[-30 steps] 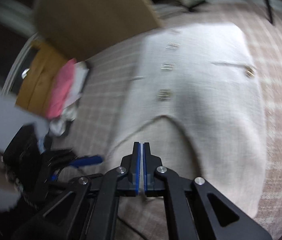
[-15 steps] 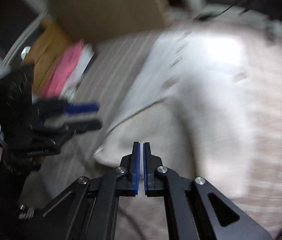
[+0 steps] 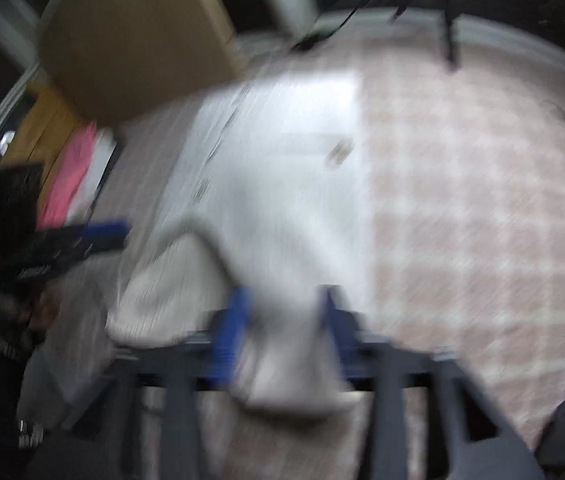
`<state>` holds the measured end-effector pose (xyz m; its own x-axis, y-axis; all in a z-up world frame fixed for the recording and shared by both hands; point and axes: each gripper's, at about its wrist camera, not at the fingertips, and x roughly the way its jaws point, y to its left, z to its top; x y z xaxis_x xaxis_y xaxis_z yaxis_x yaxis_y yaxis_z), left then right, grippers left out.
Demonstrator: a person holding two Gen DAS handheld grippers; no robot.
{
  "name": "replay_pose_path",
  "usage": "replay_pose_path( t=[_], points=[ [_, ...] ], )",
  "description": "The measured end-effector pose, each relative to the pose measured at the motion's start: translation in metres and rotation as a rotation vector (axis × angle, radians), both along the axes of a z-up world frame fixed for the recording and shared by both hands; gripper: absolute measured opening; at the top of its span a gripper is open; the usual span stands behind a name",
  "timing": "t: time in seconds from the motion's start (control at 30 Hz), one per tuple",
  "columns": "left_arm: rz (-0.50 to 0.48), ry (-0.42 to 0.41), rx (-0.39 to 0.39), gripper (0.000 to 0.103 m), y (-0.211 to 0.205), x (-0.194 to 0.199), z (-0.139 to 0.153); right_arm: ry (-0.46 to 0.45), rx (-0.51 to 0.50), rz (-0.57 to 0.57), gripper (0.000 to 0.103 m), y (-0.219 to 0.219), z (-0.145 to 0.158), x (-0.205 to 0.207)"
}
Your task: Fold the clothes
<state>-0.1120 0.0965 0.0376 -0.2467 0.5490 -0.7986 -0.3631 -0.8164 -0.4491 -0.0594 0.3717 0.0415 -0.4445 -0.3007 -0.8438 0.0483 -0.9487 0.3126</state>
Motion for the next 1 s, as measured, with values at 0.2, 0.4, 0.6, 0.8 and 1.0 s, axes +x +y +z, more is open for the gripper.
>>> replay_pose_path(
  t=[0.2,0.4,0.6,0.8,1.0],
  points=[
    [0.057,-0.027,0.046,0.046,0.012,-0.024,-0.009,0.017,-0.021,-0.041,0.067,0.023,-0.006,-0.03],
    [0.091,-0.064,0.012,0.046,0.024,-0.036,-0.027,-0.009,-0.035,-0.031,0.067,0.036,-0.028,-0.039],
    [0.081,-0.058,-0.055,0.052,0.037,-0.039,-0.035,0.0,0.01,0.011,0.067,0.029,-0.042,-0.039],
    [0.044,-0.047,-0.081,0.054,0.05,-0.042,-0.036,0.008,-0.012,0.043,0.066,0.025,-0.047,-0.041],
    [-0.013,-0.042,-0.098,0.054,0.064,-0.041,-0.035,0.021,-0.027,0.087,0.058,0.018,-0.048,-0.043]
  ],
)
